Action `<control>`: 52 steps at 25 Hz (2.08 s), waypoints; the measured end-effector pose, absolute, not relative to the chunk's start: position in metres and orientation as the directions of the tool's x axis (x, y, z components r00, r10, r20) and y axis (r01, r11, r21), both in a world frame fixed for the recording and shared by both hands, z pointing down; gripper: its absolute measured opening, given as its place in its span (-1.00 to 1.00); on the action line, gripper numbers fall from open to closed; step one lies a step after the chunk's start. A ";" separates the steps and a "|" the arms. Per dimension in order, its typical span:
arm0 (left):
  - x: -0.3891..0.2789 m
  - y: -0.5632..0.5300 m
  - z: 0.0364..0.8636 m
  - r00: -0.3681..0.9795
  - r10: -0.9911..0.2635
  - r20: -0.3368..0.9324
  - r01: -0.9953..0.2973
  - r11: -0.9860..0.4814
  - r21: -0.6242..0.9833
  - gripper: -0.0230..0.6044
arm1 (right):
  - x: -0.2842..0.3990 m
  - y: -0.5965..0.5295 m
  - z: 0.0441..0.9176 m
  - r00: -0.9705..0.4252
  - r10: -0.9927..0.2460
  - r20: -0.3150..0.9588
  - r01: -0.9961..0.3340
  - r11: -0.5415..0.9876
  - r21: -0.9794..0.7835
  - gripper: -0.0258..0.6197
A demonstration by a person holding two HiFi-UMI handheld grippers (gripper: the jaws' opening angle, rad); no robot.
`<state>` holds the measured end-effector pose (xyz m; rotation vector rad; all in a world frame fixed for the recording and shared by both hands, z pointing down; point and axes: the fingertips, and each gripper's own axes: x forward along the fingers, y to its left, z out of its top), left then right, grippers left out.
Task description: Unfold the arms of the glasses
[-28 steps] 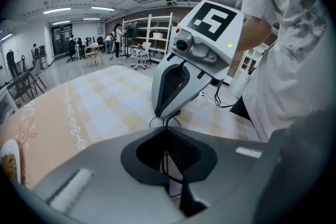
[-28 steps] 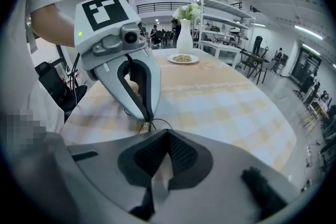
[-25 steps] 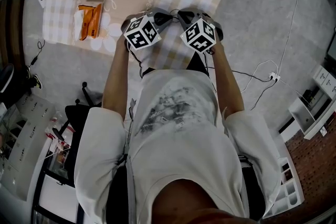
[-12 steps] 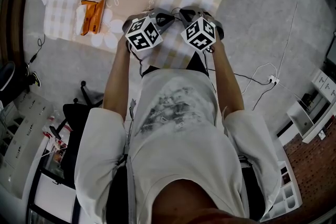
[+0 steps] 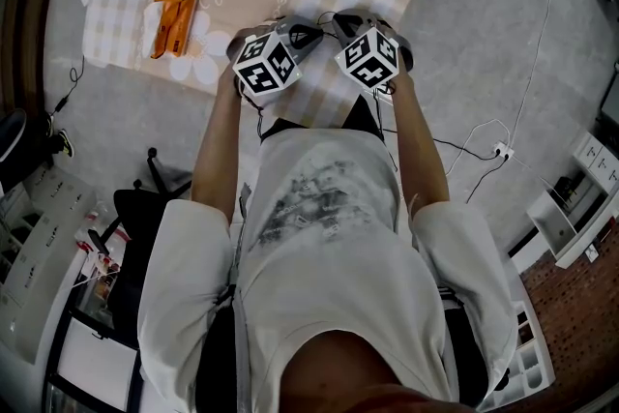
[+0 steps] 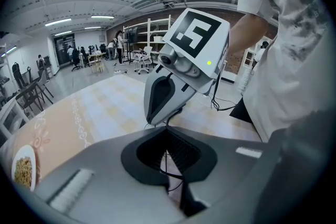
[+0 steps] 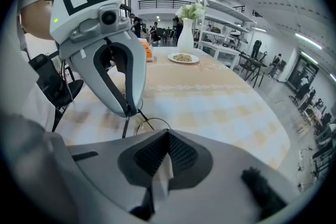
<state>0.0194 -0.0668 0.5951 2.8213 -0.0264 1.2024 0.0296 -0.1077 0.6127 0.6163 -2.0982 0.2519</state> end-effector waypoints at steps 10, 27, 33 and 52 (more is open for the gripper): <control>0.008 -0.065 0.585 0.711 -0.012 0.703 -0.072 -0.996 0.055 -0.91 | 0.029 -0.109 0.613 -0.449 -0.333 0.829 -0.525 0.849 0.057 -0.87; -0.014 -0.074 0.566 0.744 -0.114 0.658 -0.192 -0.980 0.047 -0.91 | 0.028 -0.108 0.613 -0.420 -0.360 0.833 -0.523 0.846 0.102 -0.87; -0.021 -0.075 0.563 0.749 -0.136 0.648 -0.217 -0.975 0.046 -0.91 | 0.028 -0.109 0.613 -0.418 -0.364 0.832 -0.525 0.844 0.105 -0.87; -0.037 -0.077 0.557 0.768 -0.208 0.605 -0.314 -0.947 0.073 -0.91 | 0.029 -0.108 0.613 -0.413 -0.374 0.830 -0.528 0.841 0.116 -0.87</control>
